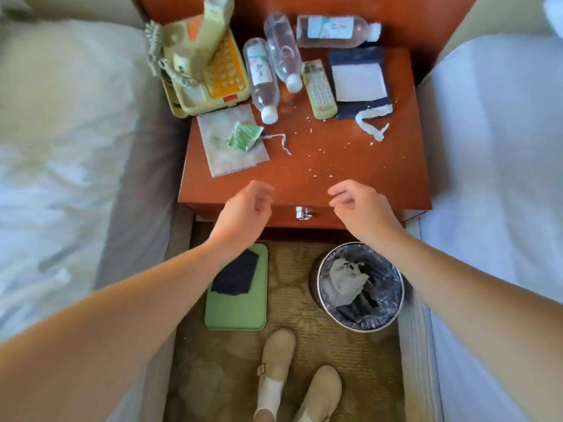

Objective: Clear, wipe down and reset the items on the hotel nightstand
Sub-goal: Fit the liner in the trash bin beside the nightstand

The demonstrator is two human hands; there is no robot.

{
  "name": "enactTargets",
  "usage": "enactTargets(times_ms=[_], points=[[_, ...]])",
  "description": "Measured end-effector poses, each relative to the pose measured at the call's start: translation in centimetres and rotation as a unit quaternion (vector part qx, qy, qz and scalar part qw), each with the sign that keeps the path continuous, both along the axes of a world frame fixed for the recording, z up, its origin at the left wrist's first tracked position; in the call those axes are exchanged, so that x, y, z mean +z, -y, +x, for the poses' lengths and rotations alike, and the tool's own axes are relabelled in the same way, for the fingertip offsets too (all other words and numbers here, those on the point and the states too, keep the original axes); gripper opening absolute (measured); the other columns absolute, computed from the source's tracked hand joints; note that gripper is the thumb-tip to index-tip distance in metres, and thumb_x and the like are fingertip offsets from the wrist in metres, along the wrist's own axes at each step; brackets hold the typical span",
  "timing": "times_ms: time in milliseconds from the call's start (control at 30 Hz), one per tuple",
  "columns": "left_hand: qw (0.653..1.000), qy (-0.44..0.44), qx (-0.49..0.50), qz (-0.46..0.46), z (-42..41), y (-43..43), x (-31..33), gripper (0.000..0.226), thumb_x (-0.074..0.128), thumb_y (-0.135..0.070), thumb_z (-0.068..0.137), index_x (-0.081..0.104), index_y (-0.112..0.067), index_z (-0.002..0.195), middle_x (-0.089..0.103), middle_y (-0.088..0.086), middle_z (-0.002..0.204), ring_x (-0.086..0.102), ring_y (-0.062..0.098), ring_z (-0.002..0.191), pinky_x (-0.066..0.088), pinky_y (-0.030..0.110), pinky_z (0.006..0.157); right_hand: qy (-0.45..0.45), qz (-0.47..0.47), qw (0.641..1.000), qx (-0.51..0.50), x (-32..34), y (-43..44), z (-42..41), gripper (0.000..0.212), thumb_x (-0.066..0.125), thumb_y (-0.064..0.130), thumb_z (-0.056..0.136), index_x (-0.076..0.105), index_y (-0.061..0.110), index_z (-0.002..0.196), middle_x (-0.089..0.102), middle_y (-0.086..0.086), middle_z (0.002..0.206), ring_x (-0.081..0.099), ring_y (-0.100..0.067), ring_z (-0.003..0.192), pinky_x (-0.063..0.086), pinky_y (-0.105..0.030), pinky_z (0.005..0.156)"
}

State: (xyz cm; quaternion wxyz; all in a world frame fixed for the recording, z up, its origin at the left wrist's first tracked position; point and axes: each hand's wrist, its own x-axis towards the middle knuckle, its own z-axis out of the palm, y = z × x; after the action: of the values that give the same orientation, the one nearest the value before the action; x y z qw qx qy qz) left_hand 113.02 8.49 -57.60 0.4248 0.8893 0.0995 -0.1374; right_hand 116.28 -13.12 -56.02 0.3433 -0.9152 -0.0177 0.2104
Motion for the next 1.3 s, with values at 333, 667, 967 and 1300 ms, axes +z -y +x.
enactTargets(times_ms=[333, 667, 967, 1300], points=[[0.972, -0.064, 0.22, 0.059, 8.6, -7.8, -1.0, 0.042, 0.052, -0.02, 0.093, 0.04, -0.016, 0.133, 0.036, 0.009, 0.136, 0.052, 0.029, 0.109, 0.048, 0.038, 0.087, -0.018, 0.033, 0.998, -0.051, -1.3, -9.9, 8.2, 0.031, 0.055, 0.016, 0.094, 0.058, 0.019, 0.125, 0.064, -0.001, 0.119, 0.058, -0.02, 0.111, 0.048, -0.033, 0.094], [0.95, -0.12, 0.266, -0.112, 10.5, -9.6, -2.5, 0.054, 0.062, -0.025, 0.065, 0.062, -0.005, 0.115, 0.066, 0.005, 0.108, 0.067, 0.023, 0.094, 0.059, 0.036, 0.073, -0.049, 0.042, 0.982, -0.178, -4.1, -15.6, 12.3, 0.04, 0.067, 0.045, 0.083, 0.062, 0.01, 0.1, 0.065, -0.007, 0.097, 0.064, -0.031, 0.092, 0.054, -0.037, 0.075], [0.941, -0.105, 0.224, -0.233, 8.6, -7.8, -2.1, 0.018, 0.063, -0.009, 0.093, 0.057, -0.022, 0.105, 0.07, 0.01, 0.107, 0.07, 0.026, 0.098, 0.056, 0.049, 0.089, -0.097, 0.058, 0.97, -0.215, -3.2, -13.2, 11.1, 0.043, 0.072, 0.048, 0.077, 0.067, 0.016, 0.106, 0.07, -0.006, 0.103, 0.068, -0.027, 0.096, 0.058, -0.044, 0.084], [0.911, -0.134, 0.19, -0.341, 6.1, -1.8, -1.0, 0.019, 0.06, -0.005, 0.094, 0.056, -0.019, 0.107, 0.07, 0.008, 0.104, 0.07, 0.018, 0.09, 0.059, 0.034, 0.076, -0.087, 0.099, 0.961, -0.242, -2.1, -5.8, 7.8, 0.028, 0.065, 0.035, 0.09, 0.069, 0.013, 0.107, 0.063, -0.003, 0.092, 0.058, -0.02, 0.083, 0.05, -0.028, 0.063]])
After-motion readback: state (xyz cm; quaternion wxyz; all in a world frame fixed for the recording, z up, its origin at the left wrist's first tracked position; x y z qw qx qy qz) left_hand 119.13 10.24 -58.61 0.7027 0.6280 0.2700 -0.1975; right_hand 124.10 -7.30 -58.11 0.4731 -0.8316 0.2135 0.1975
